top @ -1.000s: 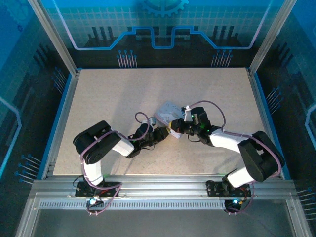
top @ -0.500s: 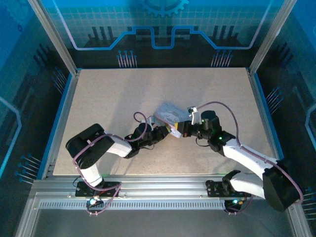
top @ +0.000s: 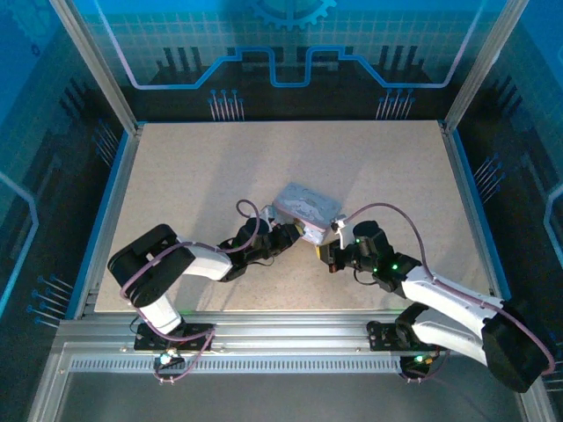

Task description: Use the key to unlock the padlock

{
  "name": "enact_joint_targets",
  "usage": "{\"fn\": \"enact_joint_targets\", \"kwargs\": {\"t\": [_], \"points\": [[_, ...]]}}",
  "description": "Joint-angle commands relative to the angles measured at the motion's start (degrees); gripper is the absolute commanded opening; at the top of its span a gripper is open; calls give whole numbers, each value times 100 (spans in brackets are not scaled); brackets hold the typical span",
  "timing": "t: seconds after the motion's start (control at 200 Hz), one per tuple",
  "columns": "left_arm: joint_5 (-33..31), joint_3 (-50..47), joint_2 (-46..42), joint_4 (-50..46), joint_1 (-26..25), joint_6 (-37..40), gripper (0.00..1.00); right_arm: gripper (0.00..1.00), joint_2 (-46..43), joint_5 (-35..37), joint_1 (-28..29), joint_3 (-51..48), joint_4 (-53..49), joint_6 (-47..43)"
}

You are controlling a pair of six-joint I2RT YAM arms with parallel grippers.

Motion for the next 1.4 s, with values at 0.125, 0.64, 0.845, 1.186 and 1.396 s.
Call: {"fn": "enact_joint_targets", "kwargs": {"t": [0.125,0.64,0.845,1.186,1.396], "points": [[136,70,-260,94,-63,-313,21,0,-175,508,112,-40,-62,-852],[-26,70,-271,172,-236,-623,20,0,317,824,422,-497,903,-1343],[-166,63,-281,198,-329,-655,20,0,731,1081,553,-554,1422,-1389],[-210,66,-295,168,-367,-647,19,0,922,1432,567,-546,1593,-1458],[-215,57,-315,153,-370,-647,19,0,1010,1661,461,-480,1602,-1418]]}}
